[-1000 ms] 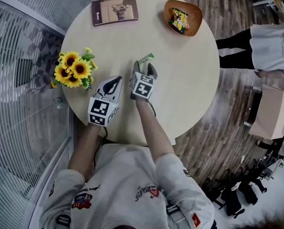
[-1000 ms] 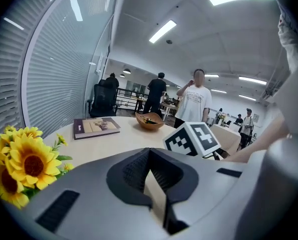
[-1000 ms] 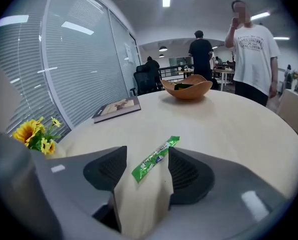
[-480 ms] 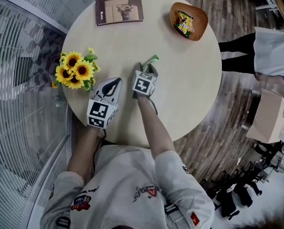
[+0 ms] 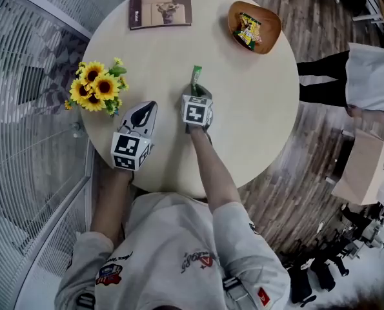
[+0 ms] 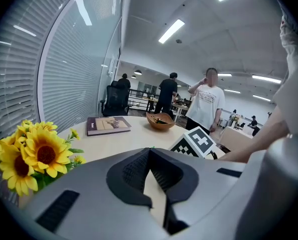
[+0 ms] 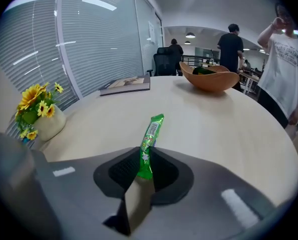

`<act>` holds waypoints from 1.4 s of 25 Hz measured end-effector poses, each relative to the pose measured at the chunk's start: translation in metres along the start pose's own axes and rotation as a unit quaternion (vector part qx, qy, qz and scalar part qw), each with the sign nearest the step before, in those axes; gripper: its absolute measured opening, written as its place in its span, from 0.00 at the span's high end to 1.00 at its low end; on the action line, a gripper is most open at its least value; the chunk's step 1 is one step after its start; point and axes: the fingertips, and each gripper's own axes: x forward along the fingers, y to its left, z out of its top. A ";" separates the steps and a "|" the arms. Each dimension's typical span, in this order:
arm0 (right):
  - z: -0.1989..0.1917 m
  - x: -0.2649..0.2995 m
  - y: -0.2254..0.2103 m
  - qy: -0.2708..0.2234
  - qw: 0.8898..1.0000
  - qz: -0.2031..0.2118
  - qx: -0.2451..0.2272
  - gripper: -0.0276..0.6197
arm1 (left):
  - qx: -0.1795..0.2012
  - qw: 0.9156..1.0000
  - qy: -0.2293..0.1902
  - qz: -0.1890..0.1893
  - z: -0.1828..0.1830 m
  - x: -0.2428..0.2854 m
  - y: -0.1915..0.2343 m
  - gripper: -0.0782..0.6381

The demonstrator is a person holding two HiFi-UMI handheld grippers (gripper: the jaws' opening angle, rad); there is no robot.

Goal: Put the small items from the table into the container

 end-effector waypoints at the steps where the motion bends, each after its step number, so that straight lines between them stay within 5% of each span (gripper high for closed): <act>1: -0.001 -0.002 -0.001 0.002 1.000 0.008 -0.006 0.87 | -0.002 1.000 -0.002 0.006 0.001 0.001 -0.002 0.88; 9: 0.042 -0.032 -0.025 -0.064 0.994 0.062 -0.062 0.89 | -0.013 0.999 -0.019 0.039 0.015 0.013 -0.021 0.88; 19: 0.175 -0.048 -0.134 -0.136 0.987 0.014 -0.088 0.89 | -0.016 0.999 -0.014 0.049 0.015 0.030 -0.053 0.88; 25: 0.224 -0.019 -0.200 -0.108 0.992 -0.025 -0.060 0.89 | -0.018 0.997 -0.007 0.068 0.008 0.024 -0.053 0.88; 35: 0.223 0.012 -0.211 -0.073 0.995 -0.029 -0.056 0.88 | -0.028 0.995 0.000 0.096 -0.003 0.012 -0.042 0.88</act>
